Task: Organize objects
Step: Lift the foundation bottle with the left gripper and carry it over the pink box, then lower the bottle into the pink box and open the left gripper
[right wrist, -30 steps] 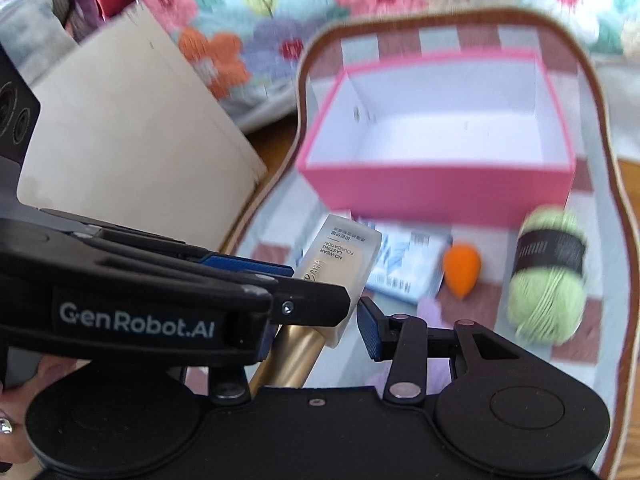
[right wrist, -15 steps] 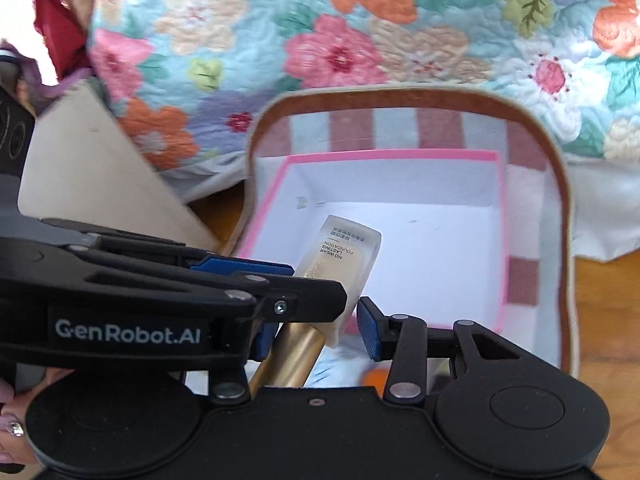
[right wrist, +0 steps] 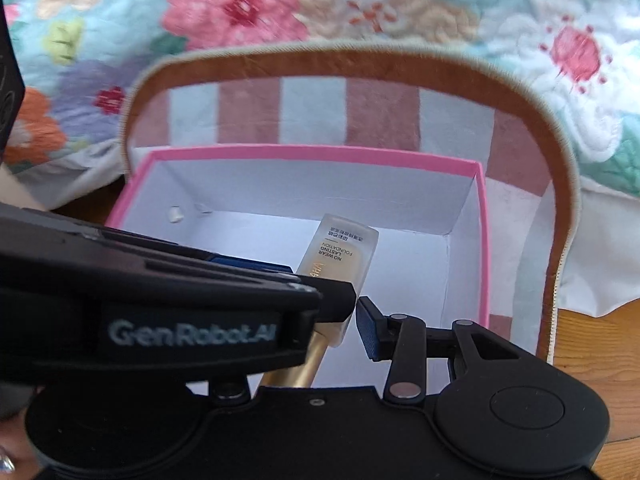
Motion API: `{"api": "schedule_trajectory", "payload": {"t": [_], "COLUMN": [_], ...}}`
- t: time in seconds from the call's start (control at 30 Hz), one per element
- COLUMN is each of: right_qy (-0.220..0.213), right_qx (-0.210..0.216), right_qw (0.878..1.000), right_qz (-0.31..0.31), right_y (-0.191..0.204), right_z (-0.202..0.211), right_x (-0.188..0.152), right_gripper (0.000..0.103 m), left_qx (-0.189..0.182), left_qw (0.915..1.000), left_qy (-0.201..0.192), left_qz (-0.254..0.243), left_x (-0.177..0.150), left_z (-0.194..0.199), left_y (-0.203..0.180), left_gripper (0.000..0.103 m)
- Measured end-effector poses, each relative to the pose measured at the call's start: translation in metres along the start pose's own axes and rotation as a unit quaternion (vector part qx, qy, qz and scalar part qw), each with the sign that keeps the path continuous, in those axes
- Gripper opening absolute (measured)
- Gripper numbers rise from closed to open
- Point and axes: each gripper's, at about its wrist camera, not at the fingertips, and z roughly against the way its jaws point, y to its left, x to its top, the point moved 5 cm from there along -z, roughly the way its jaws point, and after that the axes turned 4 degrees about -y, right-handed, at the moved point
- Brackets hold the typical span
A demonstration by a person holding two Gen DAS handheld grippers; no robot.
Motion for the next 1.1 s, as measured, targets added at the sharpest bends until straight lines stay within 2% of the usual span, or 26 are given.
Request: {"api": "schedule_trajectory", "payload": {"t": [0.23, 0.37, 0.43, 0.53, 0.7, 0.8, 0.83, 0.93, 1.1], "right_qy": [0.035, 0.054, 0.072, 0.108, 0.122, 0.120, 0.113, 0.087, 0.047], "right_qx": [-0.054, -0.070, -0.049, -0.015, 0.017, 0.023, 0.018, -0.021, -0.028], "right_qw": [0.998, 0.995, 0.994, 0.992, 0.991, 0.991, 0.991, 0.992, 0.995], "right_qz": [0.021, 0.049, 0.062, 0.056, 0.050, 0.063, 0.071, 0.092, 0.088], "right_y": [-0.015, -0.012, -0.013, -0.018, -0.016, -0.013, -0.013, -0.019, -0.027], "right_z": [-0.047, -0.058, -0.064, -0.063, -0.040, -0.029, -0.026, -0.024, -0.014], "right_x": [0.009, 0.007, 0.006, 0.007, 0.004, -0.005, -0.008, -0.014, -0.016], "right_gripper": [0.045, 0.044, 0.043, 0.045, 0.048, 0.041, 0.028, 0.000, 0.000], "left_qx": [-0.030, -0.009, 0.002, 0.004, 0.005, -0.001, -0.005, -0.017, -0.021], "left_qw": [0.9961, 0.9945, 0.9929, 0.9902, 0.9866, 0.9872, 0.9866, 0.9864, 0.9937], "left_qy": [0.007, 0.022, 0.032, 0.042, 0.048, 0.046, 0.044, 0.040, 0.041], "left_qz": [0.083, 0.102, 0.115, 0.133, 0.156, 0.153, 0.157, 0.159, 0.101], "left_x": [0.006, 0.000, -0.006, -0.015, -0.027, -0.029, -0.029, -0.029, -0.024], "left_z": [-0.047, -0.059, -0.064, -0.068, -0.072, -0.075, -0.077, -0.086, -0.100], "left_y": [0.025, 0.030, 0.032, 0.034, 0.035, 0.030, 0.029, 0.019, -0.004], "left_gripper": [0.031, 0.030, 0.029, 0.029, 0.030, 0.029, 0.026, 0.025, 0.023]}}
